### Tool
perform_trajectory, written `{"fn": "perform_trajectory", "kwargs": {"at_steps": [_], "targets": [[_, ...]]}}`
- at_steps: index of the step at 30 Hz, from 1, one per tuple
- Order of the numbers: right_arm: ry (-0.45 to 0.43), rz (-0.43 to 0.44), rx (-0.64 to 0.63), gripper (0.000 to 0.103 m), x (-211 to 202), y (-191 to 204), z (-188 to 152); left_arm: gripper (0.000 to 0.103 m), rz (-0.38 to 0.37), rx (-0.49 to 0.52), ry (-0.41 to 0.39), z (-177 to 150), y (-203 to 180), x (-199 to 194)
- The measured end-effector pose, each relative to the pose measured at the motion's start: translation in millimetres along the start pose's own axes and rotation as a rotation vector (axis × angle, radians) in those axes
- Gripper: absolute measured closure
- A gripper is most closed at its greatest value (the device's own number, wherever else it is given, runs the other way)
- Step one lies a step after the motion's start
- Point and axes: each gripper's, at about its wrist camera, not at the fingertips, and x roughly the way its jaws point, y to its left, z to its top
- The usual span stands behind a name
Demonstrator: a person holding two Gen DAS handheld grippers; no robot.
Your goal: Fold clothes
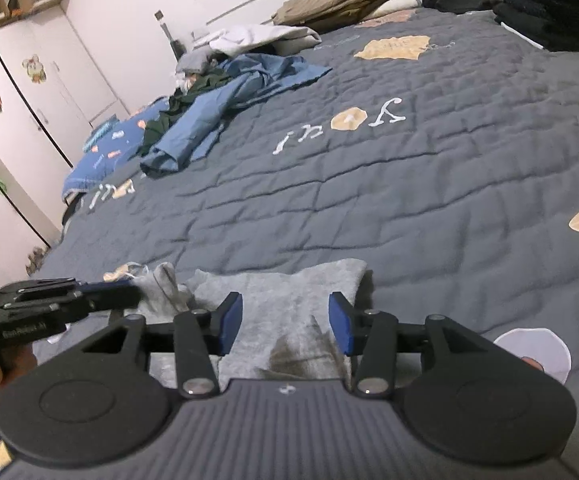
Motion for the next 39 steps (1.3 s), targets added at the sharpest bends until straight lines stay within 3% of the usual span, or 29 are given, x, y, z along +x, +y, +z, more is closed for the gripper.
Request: {"fn": "perform_trajectory", "kwargs": {"at_steps": [4,5,7,9,11,15,17,19,22,27,31,33,39], "targets": [[0.013,-0.044,-0.001,0.056,2.6,-5.5,-1.1,0.092,0.061,0.073,0.082,-6.1,-6.2,9.6],[0.017,-0.053,0.000,0.056,3.3,-6.8,-1.5,0.088,0.061,0.057,0.072,-4.8,-4.5,8.5],[0.033,-0.052,-0.008,0.056,5.9,-5.8,-3.3,0.053,0.088,0.037,0.024,0.2,-3.3,3.8],[0.054,-0.045,-0.023,0.056,8.9,-3.2,-5.2,0.046,0.097,0.035,-0.022,3.6,-4.9,1.5],[0.069,-0.047,-0.042,0.056,12.4,0.4,-7.6,0.046,0.101,0.029,-0.044,7.6,-7.1,3.6],[0.099,-0.040,-0.063,0.058,20.4,5.0,-14.9,0.047,0.132,0.072,0.021,2.4,-20.5,25.8],[0.102,-0.037,-0.069,0.072,21.5,6.9,-18.1,0.051,0.141,0.090,0.058,-3.6,-23.4,37.8],[0.094,-0.031,-0.058,0.088,18.4,6.1,-18.2,0.084,0.113,0.067,0.066,-7.4,-20.4,39.8],[0.062,-0.019,-0.036,0.093,7.2,3.5,-14.7,0.093,0.072,0.030,0.038,-6.7,-12.5,31.9],[-0.024,0.007,-0.025,0.095,-15.5,2.3,-6.8,0.095,0.013,-0.013,-0.078,0.0,-6.1,12.2],[-0.125,0.014,-0.017,0.098,-23.0,-0.3,-1.6,0.096,0.041,-0.047,-0.157,6.3,-7.8,14.0],[-0.163,-0.001,-0.006,0.098,-19.1,-3.3,-0.6,0.096,0.063,-0.057,-0.161,7.9,-10.5,21.1],[-0.038,-0.038,0.000,0.096,13.2,-8.6,-6.2,0.095,0.096,-0.017,-0.036,2.6,-16.5,48.1]]}}
